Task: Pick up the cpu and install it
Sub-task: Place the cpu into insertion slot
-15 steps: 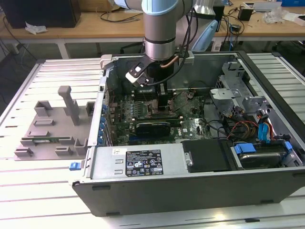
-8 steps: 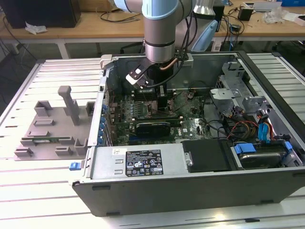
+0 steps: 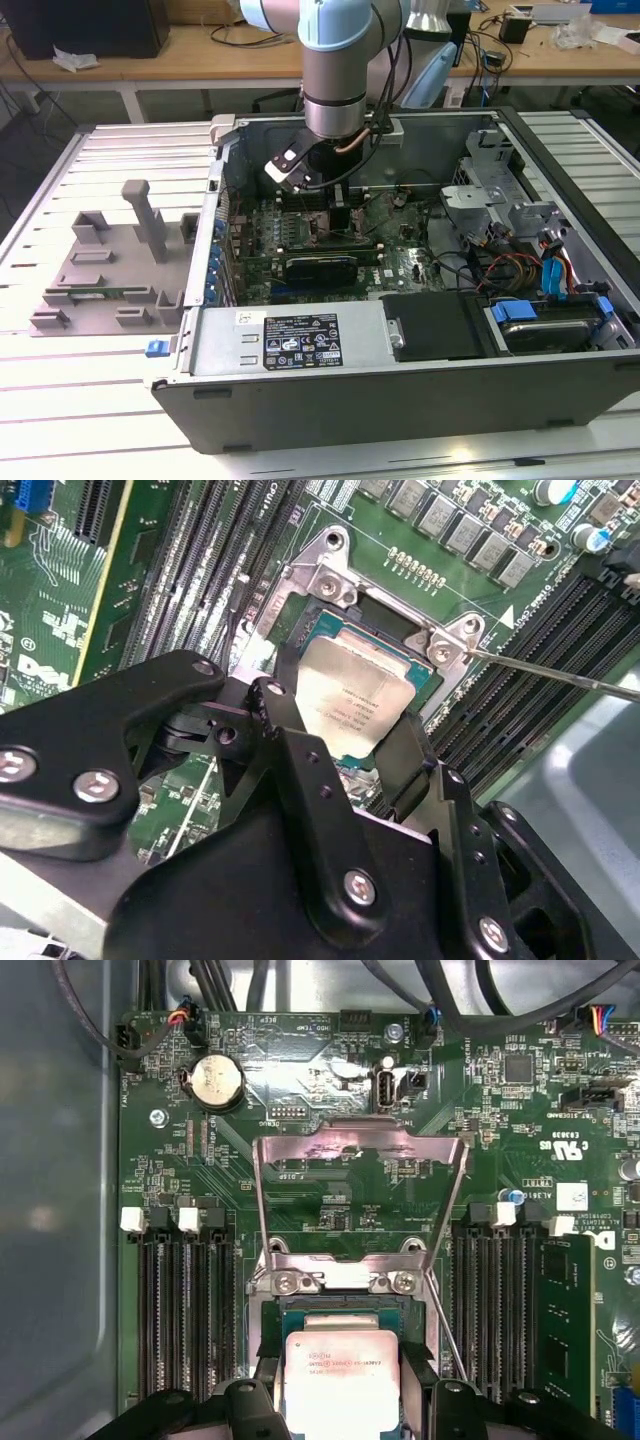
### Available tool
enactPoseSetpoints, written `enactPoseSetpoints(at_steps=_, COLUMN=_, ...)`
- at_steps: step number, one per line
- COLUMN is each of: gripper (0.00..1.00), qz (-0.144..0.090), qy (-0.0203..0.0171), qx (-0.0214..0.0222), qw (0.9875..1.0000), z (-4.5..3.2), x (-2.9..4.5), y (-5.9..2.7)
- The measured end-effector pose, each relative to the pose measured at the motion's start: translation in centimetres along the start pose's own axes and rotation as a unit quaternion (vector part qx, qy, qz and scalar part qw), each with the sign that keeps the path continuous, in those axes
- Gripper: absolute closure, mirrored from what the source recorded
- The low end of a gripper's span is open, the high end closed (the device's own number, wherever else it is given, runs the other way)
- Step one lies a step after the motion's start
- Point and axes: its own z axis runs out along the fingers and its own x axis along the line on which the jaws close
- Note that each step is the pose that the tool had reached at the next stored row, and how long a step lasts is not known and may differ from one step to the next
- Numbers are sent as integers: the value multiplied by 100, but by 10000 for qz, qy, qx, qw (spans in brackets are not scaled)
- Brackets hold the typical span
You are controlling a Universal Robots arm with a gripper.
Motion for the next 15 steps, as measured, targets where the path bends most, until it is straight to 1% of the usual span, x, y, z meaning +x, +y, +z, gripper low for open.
enactPoseSetpoints(at_steps=10, gripper=45, qz=13, qy=3, qx=-1, qw=10000, z=4, x=-1, y=12)
enactPoseSetpoints(at_steps=12, gripper=45, qz=17, qy=-5, qx=0, qw=10000, z=3, x=-4, y=11)
enactPoseSetpoints(at_steps=15, gripper=45, qz=22, qy=-7, qx=-1, qw=10000, z=4, x=-6, y=12)
